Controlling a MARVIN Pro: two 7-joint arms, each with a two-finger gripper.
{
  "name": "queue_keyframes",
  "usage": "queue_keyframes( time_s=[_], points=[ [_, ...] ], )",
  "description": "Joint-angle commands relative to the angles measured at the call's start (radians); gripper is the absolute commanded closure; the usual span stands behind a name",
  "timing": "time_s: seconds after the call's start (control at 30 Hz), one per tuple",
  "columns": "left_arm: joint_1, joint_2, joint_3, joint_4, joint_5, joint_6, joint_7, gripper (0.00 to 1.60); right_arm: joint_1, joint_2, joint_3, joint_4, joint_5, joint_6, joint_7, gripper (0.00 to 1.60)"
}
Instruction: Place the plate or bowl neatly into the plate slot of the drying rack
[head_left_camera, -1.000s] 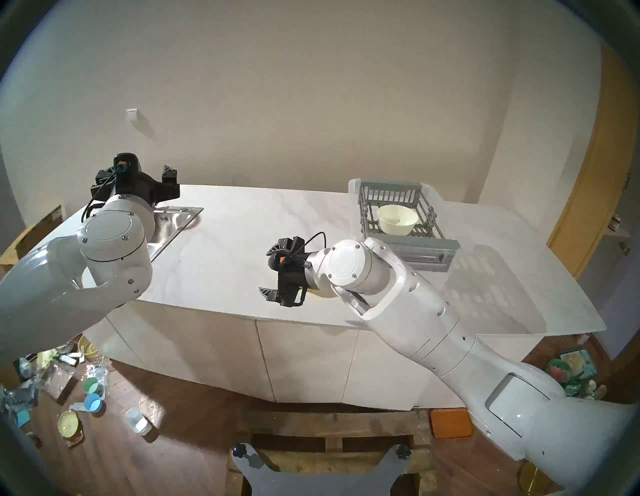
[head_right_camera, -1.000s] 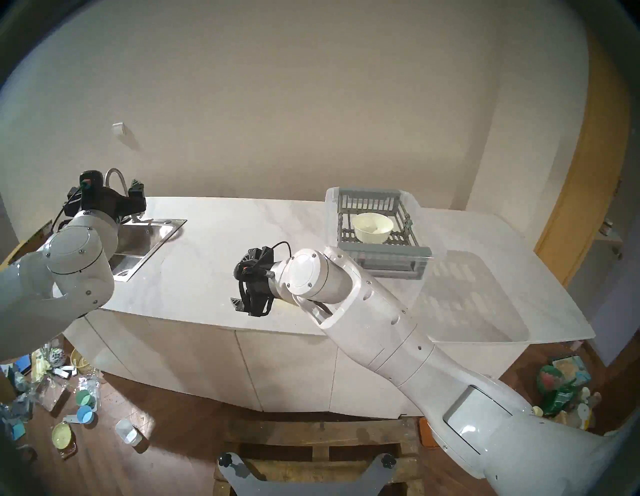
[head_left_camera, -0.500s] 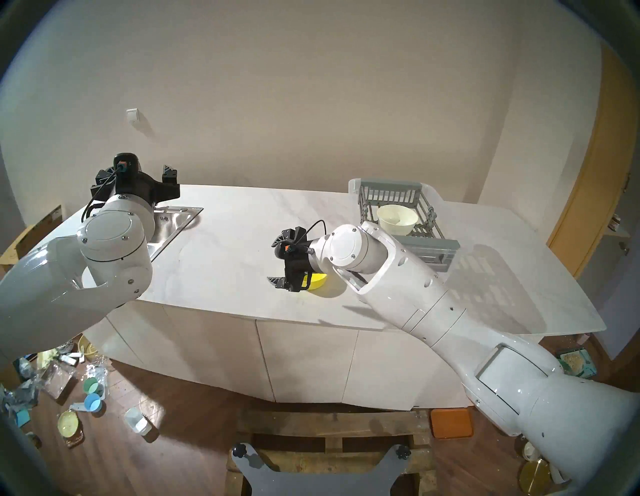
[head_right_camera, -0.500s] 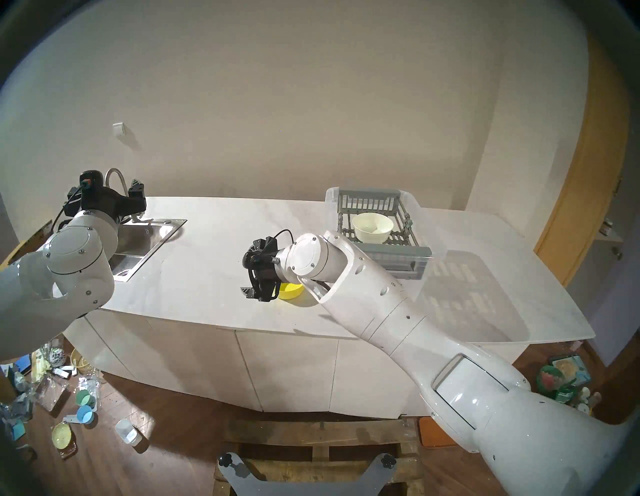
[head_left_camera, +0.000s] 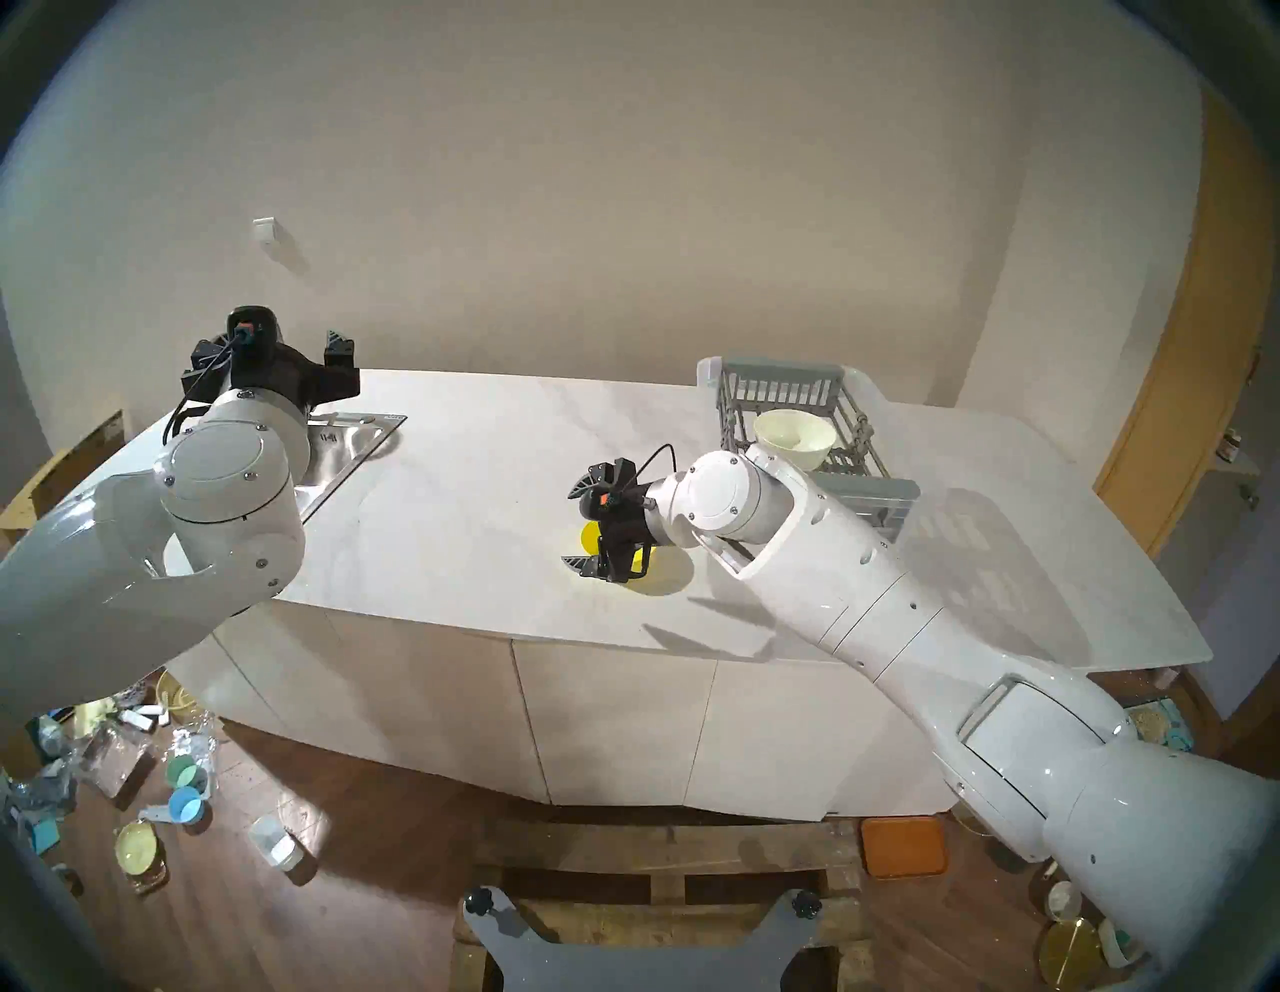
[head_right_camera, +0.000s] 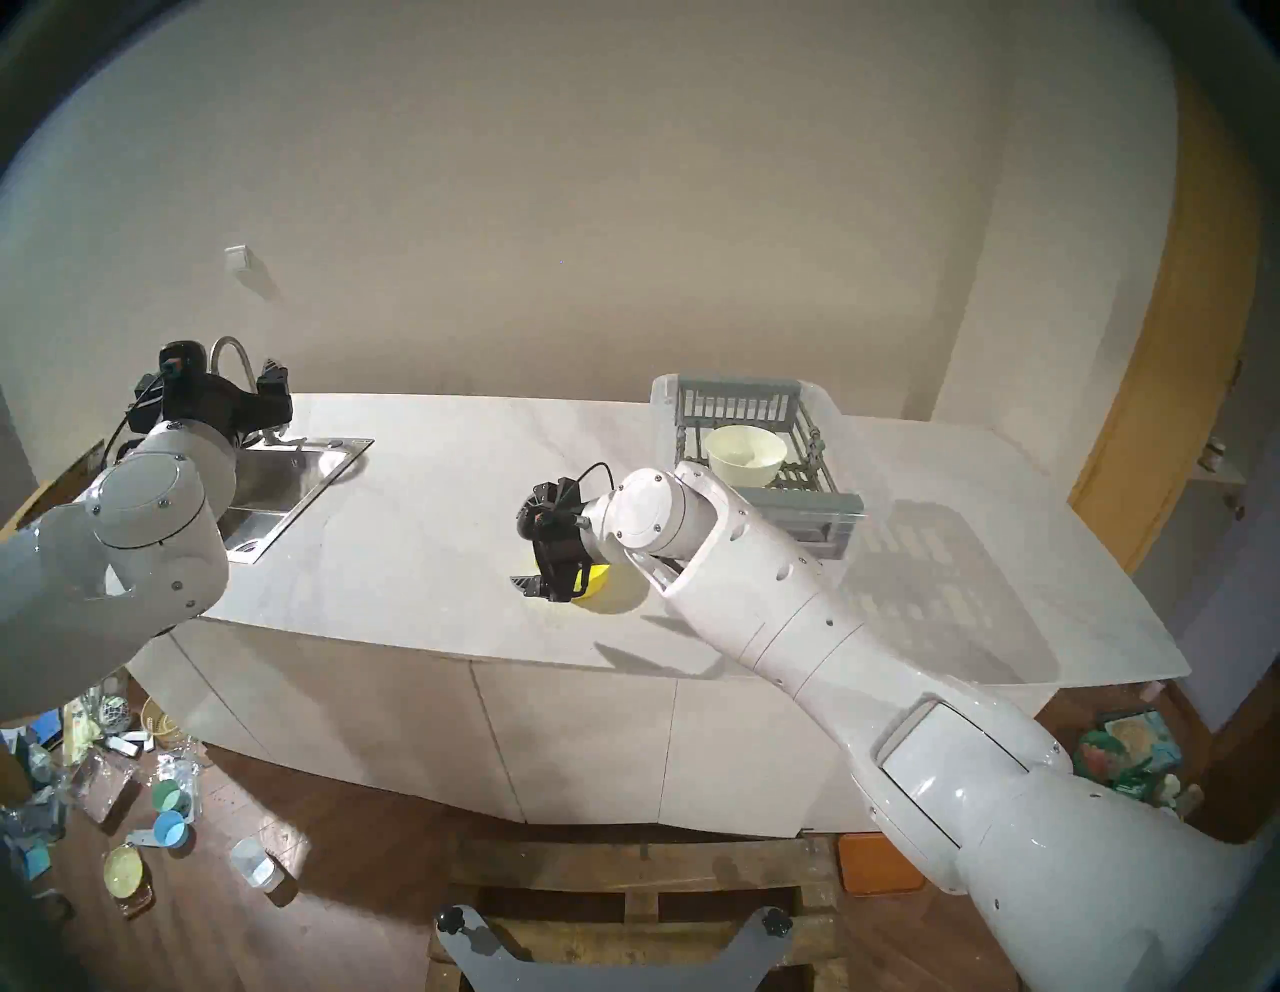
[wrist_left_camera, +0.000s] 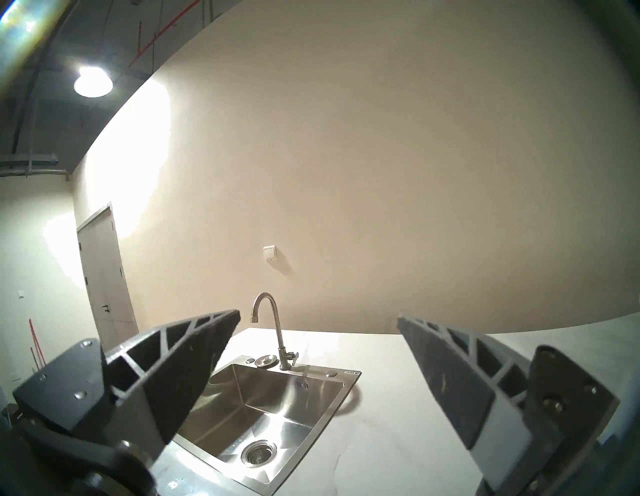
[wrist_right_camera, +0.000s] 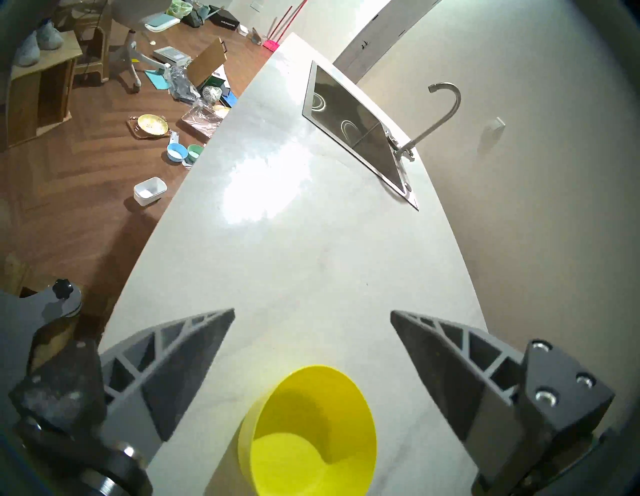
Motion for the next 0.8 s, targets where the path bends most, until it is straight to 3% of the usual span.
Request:
queue_keyframes(
  time_s=[0.0, 0.27, 0.47, 0.77],
  points=[
    [-0.023, 0.004, -0.02, -0.007, 0.012, -0.006, -0.005, 0.0, 0.029, 0.002, -0.004, 0.036, -0.016, -0.09, -0.023, 0.0],
    [-0.023, 0.004, -0.019, -0.007, 0.012, -0.006, -0.005, 0.0, 0.05, -0.029, -0.017, 0.171, -0.05, -0.197, -0.08, 0.0],
    [-0.023, 0.004, -0.019, -0.008, 0.01, -0.005, -0.003, 0.0, 0.077, -0.065, -0.011, 0.27, -0.059, -0.231, -0.1, 0.0],
    [-0.023, 0.004, -0.019, -0.008, 0.011, -0.005, -0.004, 0.0, 0.098, -0.091, -0.009, 0.328, -0.069, -0.268, -0.116, 0.0]
  ],
)
